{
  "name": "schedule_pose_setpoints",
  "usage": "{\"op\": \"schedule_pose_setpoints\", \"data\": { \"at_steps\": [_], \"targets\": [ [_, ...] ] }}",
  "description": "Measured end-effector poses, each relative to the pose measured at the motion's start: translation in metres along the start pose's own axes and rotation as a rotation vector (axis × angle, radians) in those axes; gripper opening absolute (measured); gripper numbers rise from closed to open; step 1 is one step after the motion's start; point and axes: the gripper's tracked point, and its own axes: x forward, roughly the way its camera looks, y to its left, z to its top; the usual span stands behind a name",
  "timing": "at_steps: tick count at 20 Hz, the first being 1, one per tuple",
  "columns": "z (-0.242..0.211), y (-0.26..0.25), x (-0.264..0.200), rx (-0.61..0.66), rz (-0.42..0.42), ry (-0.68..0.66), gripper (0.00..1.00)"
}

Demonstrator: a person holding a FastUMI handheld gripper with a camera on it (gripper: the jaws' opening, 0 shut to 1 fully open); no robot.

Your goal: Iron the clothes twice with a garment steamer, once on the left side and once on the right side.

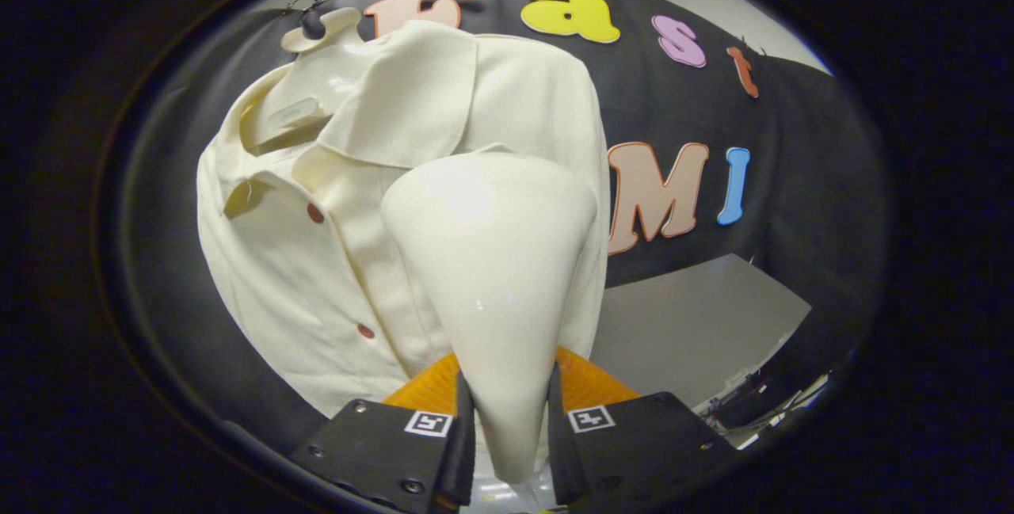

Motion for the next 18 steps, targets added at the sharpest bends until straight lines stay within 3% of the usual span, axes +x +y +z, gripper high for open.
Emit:
{"op": "schedule_pose_setpoints", "data": {
  "at_steps": [18],
  "targets": [
    [-0.109,-0.015,0.036,-0.020,0.004,0.178,0.39]
  ]
}}
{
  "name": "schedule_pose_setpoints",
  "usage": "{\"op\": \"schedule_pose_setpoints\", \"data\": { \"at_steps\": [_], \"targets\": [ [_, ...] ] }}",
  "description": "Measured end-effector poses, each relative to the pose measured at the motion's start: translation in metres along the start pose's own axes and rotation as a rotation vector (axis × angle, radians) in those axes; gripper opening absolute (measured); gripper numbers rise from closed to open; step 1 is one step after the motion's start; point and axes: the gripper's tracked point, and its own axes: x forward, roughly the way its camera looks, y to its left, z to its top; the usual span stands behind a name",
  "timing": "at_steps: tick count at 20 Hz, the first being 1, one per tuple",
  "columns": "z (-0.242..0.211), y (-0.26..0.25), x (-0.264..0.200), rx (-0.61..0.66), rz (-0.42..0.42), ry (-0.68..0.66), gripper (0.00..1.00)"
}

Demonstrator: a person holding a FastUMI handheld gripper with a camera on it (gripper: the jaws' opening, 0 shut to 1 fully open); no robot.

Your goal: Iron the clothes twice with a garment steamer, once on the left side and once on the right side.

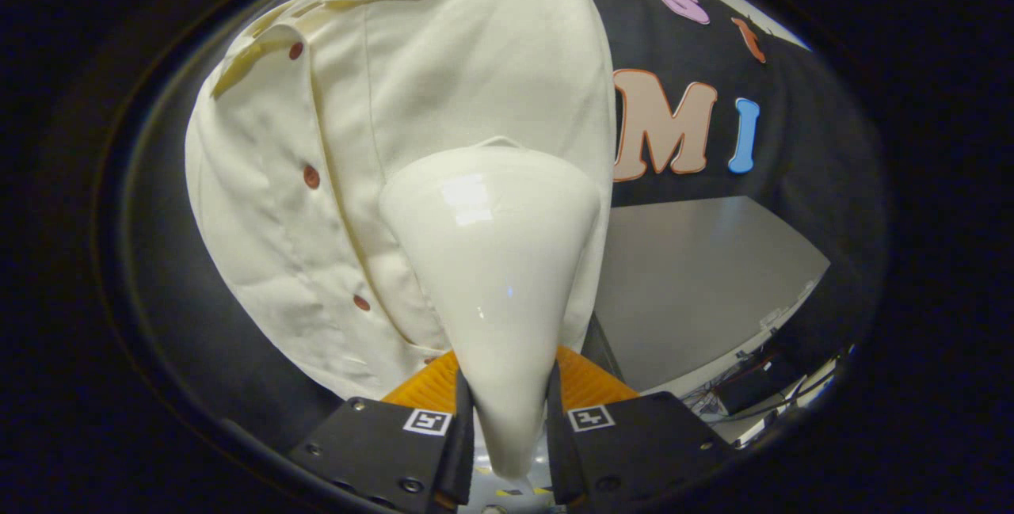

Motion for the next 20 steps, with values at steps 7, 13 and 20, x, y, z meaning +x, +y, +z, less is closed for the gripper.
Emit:
{"op": "schedule_pose_setpoints", "data": {
  "at_steps": [7,13,20],
  "targets": [
    [-0.051,-0.008,0.032,0.016,0.011,0.087,0.39],
    [-0.086,-0.016,0.057,0.011,0.014,0.146,0.39],
    [-0.123,-0.027,0.082,-0.013,0.003,0.212,0.39]
  ]
}}
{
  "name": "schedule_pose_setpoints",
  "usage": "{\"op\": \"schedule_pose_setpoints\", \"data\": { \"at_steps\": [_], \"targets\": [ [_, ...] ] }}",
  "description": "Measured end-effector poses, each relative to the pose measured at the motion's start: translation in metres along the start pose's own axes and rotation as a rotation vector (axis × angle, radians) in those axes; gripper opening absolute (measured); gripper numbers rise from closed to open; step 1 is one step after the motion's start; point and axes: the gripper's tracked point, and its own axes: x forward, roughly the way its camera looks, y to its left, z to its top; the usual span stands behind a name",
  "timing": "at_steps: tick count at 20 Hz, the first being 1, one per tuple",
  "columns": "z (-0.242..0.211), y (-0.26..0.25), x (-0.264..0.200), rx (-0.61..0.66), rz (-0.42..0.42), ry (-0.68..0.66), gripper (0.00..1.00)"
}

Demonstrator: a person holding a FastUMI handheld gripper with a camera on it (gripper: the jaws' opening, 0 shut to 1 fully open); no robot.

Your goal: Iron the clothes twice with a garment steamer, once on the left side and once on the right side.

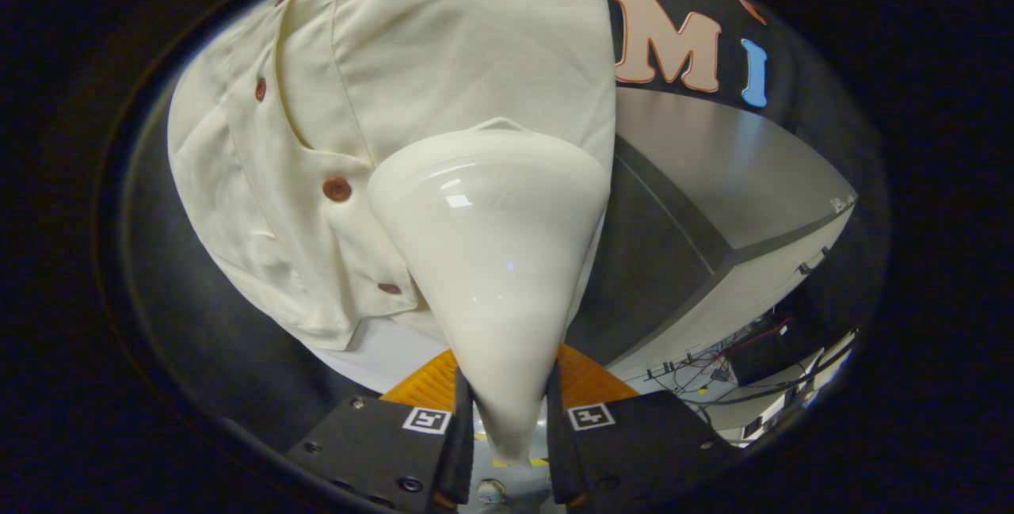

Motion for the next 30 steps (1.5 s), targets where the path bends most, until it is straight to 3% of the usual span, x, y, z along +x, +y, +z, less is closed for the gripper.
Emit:
{"op": "schedule_pose_setpoints", "data": {
  "at_steps": [16,25,30],
  "targets": [
    [-0.090,-0.008,0.053,-0.018,0.013,0.119,0.39],
    [-0.116,-0.025,0.001,-0.004,0.009,0.090,0.39],
    [-0.117,-0.030,-0.051,0.034,0.010,0.060,0.40]
  ]
}}
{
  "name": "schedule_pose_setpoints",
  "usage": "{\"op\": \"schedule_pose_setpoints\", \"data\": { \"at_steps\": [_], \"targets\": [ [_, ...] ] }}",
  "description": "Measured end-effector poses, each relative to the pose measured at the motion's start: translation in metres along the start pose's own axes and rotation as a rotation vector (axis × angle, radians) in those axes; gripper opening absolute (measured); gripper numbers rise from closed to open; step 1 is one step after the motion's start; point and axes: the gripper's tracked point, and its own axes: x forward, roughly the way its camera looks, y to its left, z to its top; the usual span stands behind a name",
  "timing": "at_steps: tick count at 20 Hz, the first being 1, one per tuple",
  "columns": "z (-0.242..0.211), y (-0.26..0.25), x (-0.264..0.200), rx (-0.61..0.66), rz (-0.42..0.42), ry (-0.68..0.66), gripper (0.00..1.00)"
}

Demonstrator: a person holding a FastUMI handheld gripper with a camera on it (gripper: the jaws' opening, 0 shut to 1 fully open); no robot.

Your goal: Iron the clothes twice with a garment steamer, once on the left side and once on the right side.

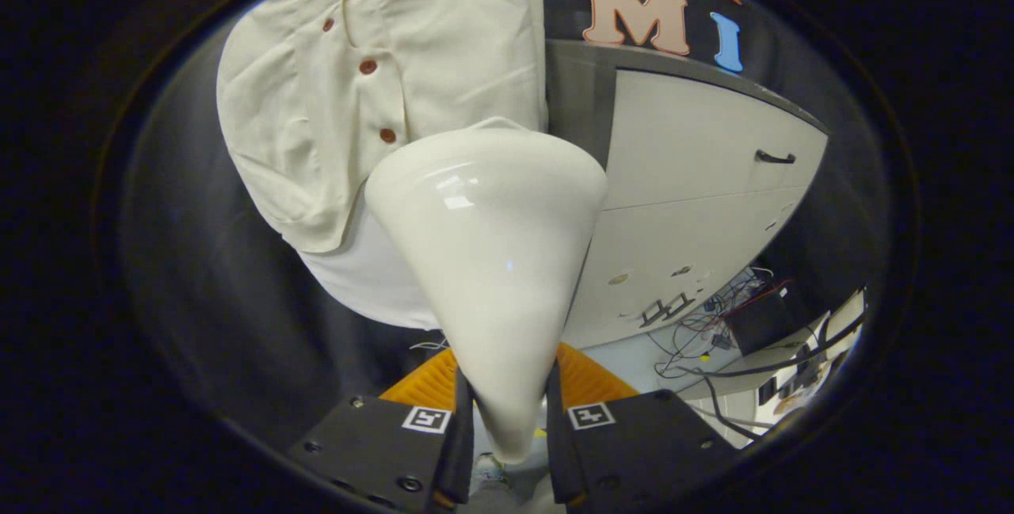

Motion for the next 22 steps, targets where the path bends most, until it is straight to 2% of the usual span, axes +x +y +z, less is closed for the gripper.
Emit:
{"op": "schedule_pose_setpoints", "data": {
  "at_steps": [13,22],
  "targets": [
    [0.021,0.008,-0.170,0.007,-0.003,-0.210,0.39],
    [0.058,0.007,-0.252,0.039,0.046,-0.363,0.39]
  ]
}}
